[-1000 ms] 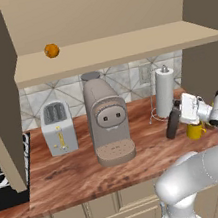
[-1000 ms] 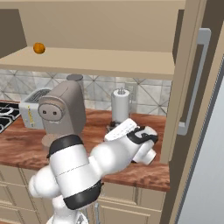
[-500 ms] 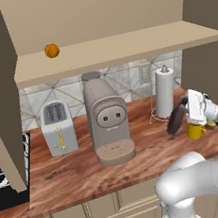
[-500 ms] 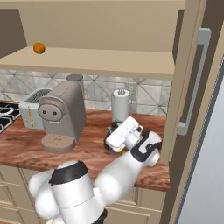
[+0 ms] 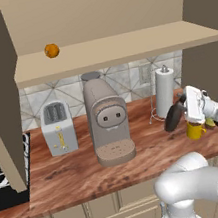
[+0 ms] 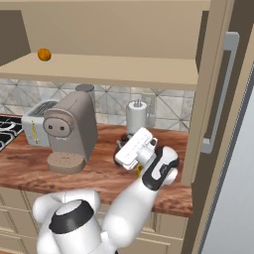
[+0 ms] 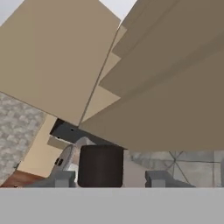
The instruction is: Pick the syrup bottle and honey bottle from the cabinet and place them next to the mug.
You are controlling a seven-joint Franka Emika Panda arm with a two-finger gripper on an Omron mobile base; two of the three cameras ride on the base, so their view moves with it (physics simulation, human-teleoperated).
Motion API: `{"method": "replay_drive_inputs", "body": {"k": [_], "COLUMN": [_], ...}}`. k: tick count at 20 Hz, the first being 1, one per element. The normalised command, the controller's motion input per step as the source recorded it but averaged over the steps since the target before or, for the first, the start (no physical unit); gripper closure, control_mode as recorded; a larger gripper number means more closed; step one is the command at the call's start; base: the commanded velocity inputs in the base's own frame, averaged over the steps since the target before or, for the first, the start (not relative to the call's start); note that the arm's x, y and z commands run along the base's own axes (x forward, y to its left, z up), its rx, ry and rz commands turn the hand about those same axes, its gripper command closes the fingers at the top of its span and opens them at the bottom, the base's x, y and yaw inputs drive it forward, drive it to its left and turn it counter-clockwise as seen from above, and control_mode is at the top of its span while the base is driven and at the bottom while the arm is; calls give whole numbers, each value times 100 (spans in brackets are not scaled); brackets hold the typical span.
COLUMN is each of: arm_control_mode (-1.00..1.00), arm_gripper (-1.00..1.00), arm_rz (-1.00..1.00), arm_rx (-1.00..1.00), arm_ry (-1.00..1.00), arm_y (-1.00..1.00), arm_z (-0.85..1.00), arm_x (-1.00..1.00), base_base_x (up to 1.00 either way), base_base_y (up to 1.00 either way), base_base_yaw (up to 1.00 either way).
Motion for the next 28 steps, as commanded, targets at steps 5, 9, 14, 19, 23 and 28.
{"method": "replay_drive_inputs", "body": {"k": [5, 9, 14, 19, 23, 28], "arm_control_mode": [-100, -100, -100, -100, -100, -100], "arm_gripper": [100, 100, 100, 100, 100, 100], "arm_rz": [0, 0, 1, -2, -1, 0], "arm_rx": [-13, -8, 0, -3, -2, 0], "arm_ry": [1, 3, 6, 39, 20, 0], "arm_y": [4, 0, 2, 11, 3, 0], "arm_z": [-45, -13, 0, -7, -5, 0], "arm_x": [-2, 2, 15, 4, 4, 0], "base_base_x": [0, 0, 0, 0, 0, 0], "base_base_y": [0, 0, 0, 0, 0, 0], "base_base_yaw": [0, 0, 0, 0, 0, 0]}}
